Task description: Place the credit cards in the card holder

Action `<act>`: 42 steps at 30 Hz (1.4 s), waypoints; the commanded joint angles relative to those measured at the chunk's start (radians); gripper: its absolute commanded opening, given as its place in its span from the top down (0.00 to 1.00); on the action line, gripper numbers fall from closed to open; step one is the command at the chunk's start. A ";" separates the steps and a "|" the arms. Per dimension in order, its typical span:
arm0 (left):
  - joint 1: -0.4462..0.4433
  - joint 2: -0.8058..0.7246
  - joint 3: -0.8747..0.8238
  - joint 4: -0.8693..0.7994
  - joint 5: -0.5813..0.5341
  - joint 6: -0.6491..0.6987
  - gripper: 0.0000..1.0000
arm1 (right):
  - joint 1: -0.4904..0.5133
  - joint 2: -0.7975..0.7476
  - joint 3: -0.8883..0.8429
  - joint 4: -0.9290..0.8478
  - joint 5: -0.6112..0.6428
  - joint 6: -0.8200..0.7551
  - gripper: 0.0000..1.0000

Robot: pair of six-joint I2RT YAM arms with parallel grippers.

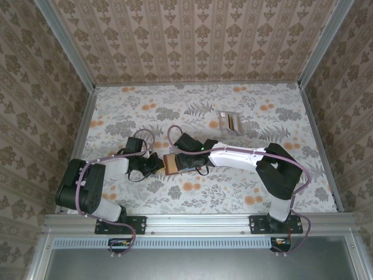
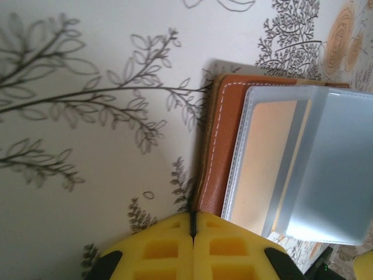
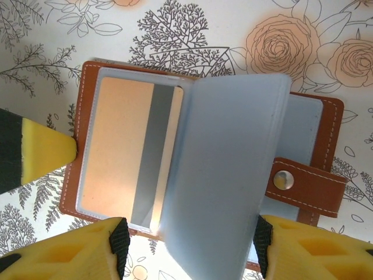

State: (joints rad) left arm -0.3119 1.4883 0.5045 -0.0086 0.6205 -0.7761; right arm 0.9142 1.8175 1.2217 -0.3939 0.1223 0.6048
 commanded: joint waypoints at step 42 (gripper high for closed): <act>-0.056 0.089 0.014 0.043 -0.010 -0.052 1.00 | -0.023 0.067 -0.078 0.077 -0.043 0.001 0.61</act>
State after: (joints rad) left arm -0.3439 1.5311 0.5175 0.0494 0.6369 -0.8165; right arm 0.8886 1.8549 1.1263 -0.3141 0.1318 0.6052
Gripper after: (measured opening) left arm 0.047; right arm 0.394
